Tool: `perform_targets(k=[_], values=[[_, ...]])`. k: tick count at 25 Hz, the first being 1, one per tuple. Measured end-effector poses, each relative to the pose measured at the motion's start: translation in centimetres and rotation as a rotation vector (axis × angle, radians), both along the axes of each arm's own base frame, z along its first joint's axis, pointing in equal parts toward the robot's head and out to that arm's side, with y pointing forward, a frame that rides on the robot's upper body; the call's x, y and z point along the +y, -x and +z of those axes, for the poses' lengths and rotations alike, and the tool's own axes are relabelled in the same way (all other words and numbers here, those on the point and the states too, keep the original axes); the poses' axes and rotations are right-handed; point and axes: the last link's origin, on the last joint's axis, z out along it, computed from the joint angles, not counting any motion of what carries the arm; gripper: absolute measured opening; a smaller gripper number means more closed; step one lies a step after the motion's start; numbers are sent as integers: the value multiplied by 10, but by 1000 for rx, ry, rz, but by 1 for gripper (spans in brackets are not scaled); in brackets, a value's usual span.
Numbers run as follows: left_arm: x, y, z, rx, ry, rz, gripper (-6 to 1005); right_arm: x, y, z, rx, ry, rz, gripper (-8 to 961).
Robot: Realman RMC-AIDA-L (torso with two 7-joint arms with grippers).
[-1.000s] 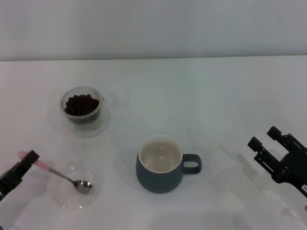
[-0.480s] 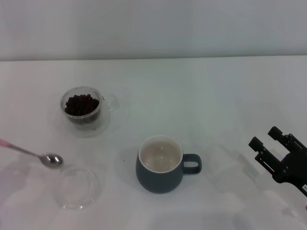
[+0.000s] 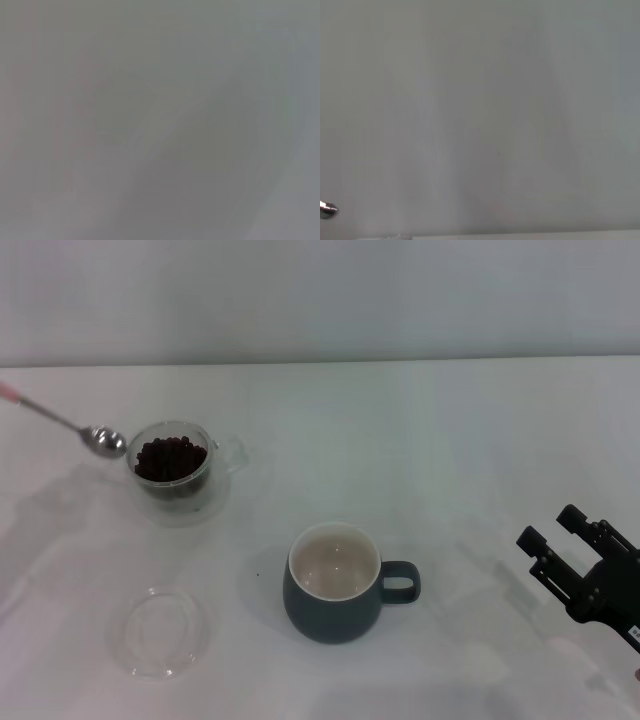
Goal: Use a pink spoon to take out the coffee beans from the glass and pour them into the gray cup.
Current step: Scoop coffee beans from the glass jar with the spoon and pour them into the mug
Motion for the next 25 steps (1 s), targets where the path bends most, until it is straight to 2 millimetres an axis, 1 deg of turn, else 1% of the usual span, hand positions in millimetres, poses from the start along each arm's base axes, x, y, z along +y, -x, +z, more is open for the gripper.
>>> perform_targets(k=[4, 6, 12, 18, 21, 22, 23, 25], values=[[27, -1, -3, 89, 18, 56, 135, -1, 1, -1, 5, 3, 0, 695], [36, 2, -5, 112, 22, 100, 135, -1, 1, -2, 7, 5, 1, 695], [42, -2, -22, 110, 35, 135, 135, -2, 1, -3, 5, 15, -5, 695], [49, -3, -29, 141, 36, 168, 135, -4, 0, -5, 6, 22, -6, 695], [53, -5, -38, 164, 63, 175, 135, -5, 0, -5, 6, 22, -8, 695], [53, -5, -38, 164, 63, 175, 134, -5, 0, -5, 7, 22, -8, 695], [56, -7, -45, 170, 87, 179, 134, -5, 0, -5, 7, 22, -8, 695], [58, -9, -51, 168, 104, 187, 134, -5, 0, -5, 8, 22, -8, 695]])
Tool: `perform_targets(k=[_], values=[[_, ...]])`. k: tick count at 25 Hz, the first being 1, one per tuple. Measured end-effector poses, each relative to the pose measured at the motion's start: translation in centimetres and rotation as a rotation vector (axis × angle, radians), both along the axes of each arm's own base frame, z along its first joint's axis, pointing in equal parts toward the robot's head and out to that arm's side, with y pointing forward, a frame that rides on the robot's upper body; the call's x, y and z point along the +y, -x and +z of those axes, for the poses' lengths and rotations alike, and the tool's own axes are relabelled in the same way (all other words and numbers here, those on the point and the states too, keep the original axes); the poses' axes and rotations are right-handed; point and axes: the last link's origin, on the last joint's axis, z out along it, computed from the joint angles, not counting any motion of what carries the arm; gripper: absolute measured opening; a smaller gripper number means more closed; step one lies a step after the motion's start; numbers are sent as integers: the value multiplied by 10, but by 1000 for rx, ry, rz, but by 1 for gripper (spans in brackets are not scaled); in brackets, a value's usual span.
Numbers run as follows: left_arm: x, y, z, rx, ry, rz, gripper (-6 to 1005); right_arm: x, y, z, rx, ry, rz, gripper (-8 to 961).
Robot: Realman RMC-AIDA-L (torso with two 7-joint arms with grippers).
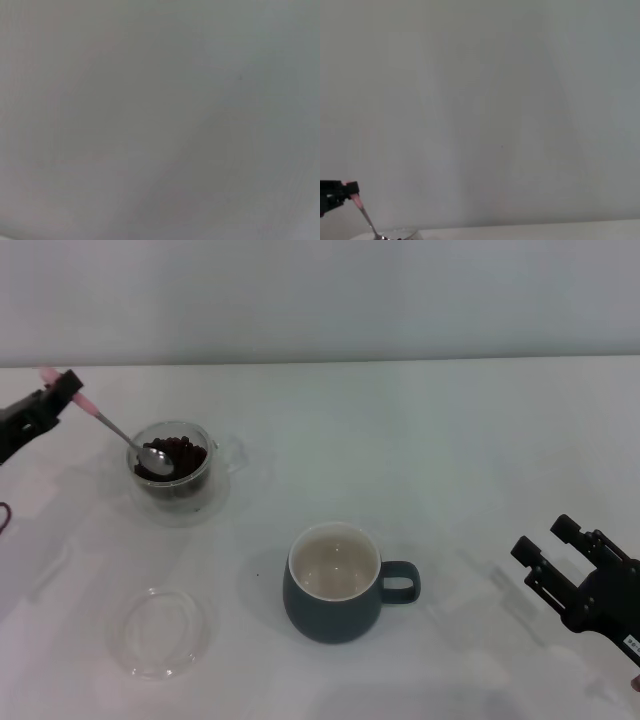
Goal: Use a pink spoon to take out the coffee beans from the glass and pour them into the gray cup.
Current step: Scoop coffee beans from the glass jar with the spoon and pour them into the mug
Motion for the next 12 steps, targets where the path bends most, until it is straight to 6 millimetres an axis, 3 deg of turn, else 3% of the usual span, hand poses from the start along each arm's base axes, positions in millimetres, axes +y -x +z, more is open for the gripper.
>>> perform_targets(k=[12], values=[[2, -3, -17, -62, 58, 54, 135, 1, 1, 0, 6, -7, -4, 696]])
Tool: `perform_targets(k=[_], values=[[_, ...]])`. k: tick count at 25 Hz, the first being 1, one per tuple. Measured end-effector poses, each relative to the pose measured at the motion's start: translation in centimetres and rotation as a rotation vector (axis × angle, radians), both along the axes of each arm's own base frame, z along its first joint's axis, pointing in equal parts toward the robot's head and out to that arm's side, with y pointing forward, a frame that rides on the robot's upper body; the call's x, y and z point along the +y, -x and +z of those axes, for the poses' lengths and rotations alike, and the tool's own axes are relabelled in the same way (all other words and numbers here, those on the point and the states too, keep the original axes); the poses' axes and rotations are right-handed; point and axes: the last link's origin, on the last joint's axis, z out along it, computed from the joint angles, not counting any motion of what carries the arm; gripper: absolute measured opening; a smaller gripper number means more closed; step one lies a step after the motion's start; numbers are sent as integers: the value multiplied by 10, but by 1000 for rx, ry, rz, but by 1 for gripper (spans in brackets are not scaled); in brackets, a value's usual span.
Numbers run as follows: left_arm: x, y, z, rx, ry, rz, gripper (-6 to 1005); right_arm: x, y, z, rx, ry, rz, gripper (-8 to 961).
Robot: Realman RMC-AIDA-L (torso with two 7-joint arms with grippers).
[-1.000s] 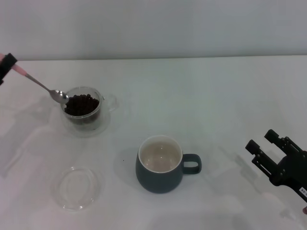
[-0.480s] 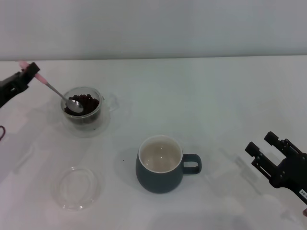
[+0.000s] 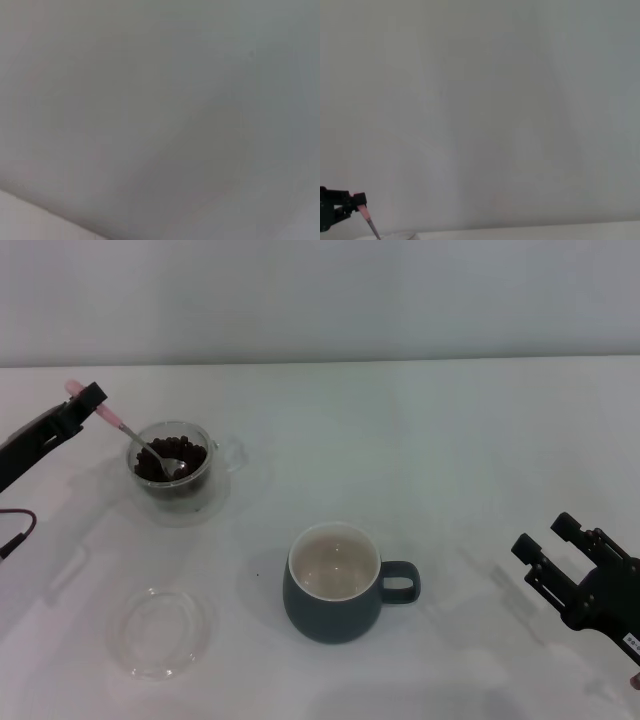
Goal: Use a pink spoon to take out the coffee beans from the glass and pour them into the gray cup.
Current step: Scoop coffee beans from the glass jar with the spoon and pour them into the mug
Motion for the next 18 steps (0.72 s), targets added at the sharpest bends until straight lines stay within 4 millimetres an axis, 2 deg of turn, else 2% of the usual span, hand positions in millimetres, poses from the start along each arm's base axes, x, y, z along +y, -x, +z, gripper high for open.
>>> perform_targets(k=[18], values=[[-5, 6, -4, -152, 75, 113, 134, 0, 0, 0, 5, -4, -5, 696]])
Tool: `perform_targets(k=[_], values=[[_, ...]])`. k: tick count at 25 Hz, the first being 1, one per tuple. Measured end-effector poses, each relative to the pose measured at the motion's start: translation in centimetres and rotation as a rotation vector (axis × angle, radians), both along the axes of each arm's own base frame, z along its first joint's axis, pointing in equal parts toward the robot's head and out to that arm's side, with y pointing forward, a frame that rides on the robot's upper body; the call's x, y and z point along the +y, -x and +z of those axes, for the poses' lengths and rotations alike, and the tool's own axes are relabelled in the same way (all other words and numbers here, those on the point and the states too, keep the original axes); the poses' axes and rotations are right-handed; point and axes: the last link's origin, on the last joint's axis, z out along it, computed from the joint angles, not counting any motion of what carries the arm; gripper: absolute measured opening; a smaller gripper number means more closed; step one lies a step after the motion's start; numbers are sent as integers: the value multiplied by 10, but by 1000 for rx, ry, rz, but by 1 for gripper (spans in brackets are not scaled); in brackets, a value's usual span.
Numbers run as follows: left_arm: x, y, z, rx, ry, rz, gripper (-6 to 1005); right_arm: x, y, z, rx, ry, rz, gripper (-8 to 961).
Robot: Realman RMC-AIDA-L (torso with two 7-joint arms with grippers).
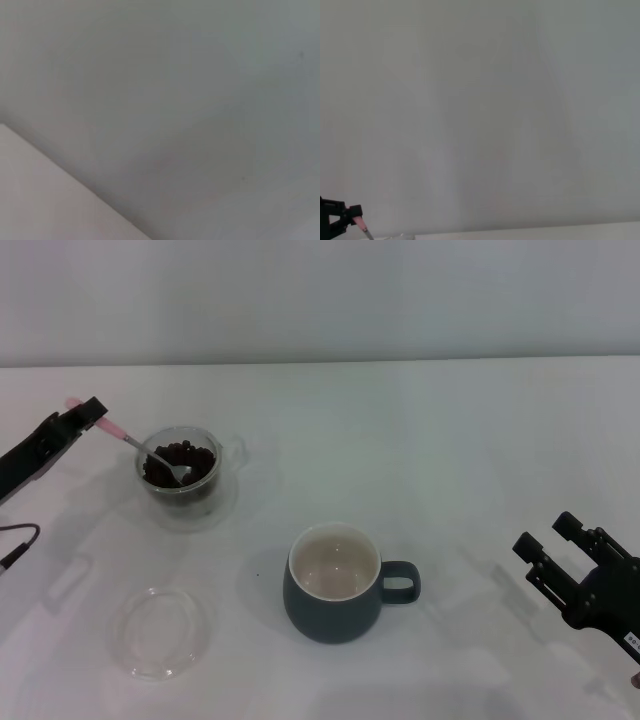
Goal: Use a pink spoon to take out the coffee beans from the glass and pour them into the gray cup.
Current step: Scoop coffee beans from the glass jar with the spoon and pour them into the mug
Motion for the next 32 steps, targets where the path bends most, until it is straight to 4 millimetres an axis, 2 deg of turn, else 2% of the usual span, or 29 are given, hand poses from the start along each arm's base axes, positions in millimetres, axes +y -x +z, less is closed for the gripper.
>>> perform_targets(k=[14, 32], values=[[-12, 15, 5, -91, 8, 83, 135, 0, 0, 0, -2, -1, 0, 696], [-27, 19, 18, -200, -36, 73, 132, 0, 0, 0, 0, 0, 1, 696]])
